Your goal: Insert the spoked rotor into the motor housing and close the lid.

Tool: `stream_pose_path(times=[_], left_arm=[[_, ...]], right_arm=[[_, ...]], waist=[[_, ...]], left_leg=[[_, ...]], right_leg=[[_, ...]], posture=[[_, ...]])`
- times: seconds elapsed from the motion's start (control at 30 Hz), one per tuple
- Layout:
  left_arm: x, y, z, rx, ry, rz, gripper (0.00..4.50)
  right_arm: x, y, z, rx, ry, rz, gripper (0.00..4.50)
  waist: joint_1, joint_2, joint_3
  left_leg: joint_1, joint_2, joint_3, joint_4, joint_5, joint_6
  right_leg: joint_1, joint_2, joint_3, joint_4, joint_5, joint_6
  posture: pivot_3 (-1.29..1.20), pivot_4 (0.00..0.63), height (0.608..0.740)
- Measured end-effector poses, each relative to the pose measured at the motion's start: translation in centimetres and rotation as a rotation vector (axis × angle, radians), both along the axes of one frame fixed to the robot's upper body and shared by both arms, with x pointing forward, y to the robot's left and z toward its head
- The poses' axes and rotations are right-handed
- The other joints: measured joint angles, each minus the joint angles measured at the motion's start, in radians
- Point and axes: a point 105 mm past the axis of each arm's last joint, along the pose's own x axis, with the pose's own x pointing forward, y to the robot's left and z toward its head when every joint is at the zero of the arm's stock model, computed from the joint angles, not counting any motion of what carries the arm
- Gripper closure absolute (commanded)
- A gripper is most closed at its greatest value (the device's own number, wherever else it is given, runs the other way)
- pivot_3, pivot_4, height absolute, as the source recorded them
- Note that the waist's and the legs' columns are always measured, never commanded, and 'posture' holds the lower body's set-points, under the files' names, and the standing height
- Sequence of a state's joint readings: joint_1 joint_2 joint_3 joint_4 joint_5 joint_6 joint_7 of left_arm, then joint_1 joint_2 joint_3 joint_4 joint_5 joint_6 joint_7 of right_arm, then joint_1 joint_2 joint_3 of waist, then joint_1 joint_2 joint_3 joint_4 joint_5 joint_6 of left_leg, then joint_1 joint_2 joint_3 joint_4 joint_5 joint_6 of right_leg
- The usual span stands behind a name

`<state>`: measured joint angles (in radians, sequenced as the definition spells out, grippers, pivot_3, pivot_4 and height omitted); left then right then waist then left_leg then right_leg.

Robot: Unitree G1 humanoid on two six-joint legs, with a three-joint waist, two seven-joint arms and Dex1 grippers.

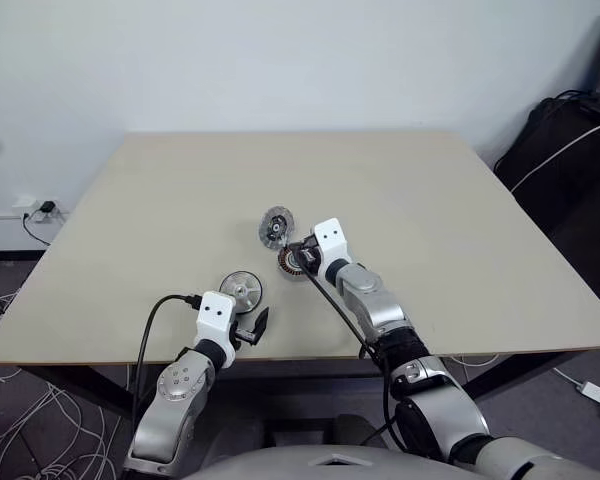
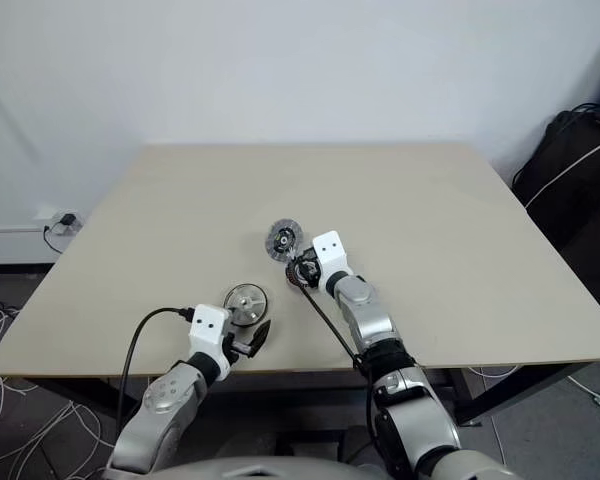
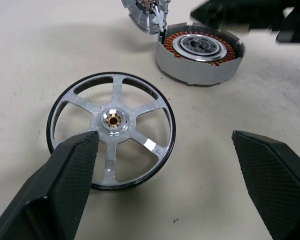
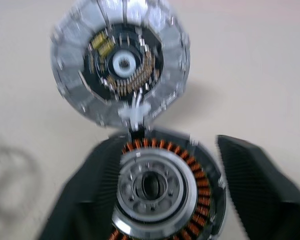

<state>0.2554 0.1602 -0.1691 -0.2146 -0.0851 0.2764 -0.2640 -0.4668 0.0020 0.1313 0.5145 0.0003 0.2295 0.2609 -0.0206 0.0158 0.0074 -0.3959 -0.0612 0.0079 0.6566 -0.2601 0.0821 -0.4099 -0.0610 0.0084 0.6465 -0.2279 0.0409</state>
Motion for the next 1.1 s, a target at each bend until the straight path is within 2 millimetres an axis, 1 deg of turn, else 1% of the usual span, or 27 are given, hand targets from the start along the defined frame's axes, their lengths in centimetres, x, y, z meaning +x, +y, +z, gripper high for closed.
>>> stream_pose_path(times=[0.2,0.23,0.37,0.7,1.1], left_arm=[[0.1,-0.2,0.1,-0.002,-0.003,-0.006,0.00],[0.1,-0.2,0.1,-0.002,-0.004,-0.007,0.00],[0.1,-0.2,0.1,-0.002,-0.004,-0.006,0.00],[-0.1,-0.1,0.0,-0.001,0.002,-0.002,0.00],[-0.1,-0.1,-0.1,0.003,0.001,-0.002,0.00]], right_arm=[[-0.8,0.9,-1.1,-0.053,0.040,0.011,4.39],[-0.9,1.0,-1.2,-0.065,0.042,0.010,4.48],[-0.9,1.2,-1.4,-0.106,0.037,0.008,4.48],[-0.3,0.7,-1.7,-0.167,0.033,-0.034,4.48],[-0.3,0.7,-2.1,-0.181,0.049,-0.029,4.48]], waist=[[0.000,0.000,0.000],[0.001,0.000,0.000],[0.001,0.000,0.000],[0.000,0.000,0.000],[-0.001,0.000,0.000]], left_leg=[[0.000,0.000,0.000,0.000,0.000,0.000],[0.000,0.000,0.000,0.000,0.000,0.000],[0.000,0.000,0.000,0.000,0.000,0.000],[0.000,0.000,0.000,0.000,0.000,0.000],[0.000,0.000,0.000,0.000,0.000,0.000]], right_leg=[[0.000,0.000,0.000,0.000,0.000,0.000],[0.000,0.000,0.000,0.000,0.000,0.000],[0.000,0.000,0.000,0.000,0.000,0.000],[0.000,0.000,0.000,0.000,0.000,0.000],[0.000,0.000,0.000,0.000,0.000,0.000]], posture=[[0.00,0.000,0.740],[0.00,0.000,0.740],[0.00,0.000,0.740],[0.00,0.000,0.740],[0.00,0.000,0.740]])
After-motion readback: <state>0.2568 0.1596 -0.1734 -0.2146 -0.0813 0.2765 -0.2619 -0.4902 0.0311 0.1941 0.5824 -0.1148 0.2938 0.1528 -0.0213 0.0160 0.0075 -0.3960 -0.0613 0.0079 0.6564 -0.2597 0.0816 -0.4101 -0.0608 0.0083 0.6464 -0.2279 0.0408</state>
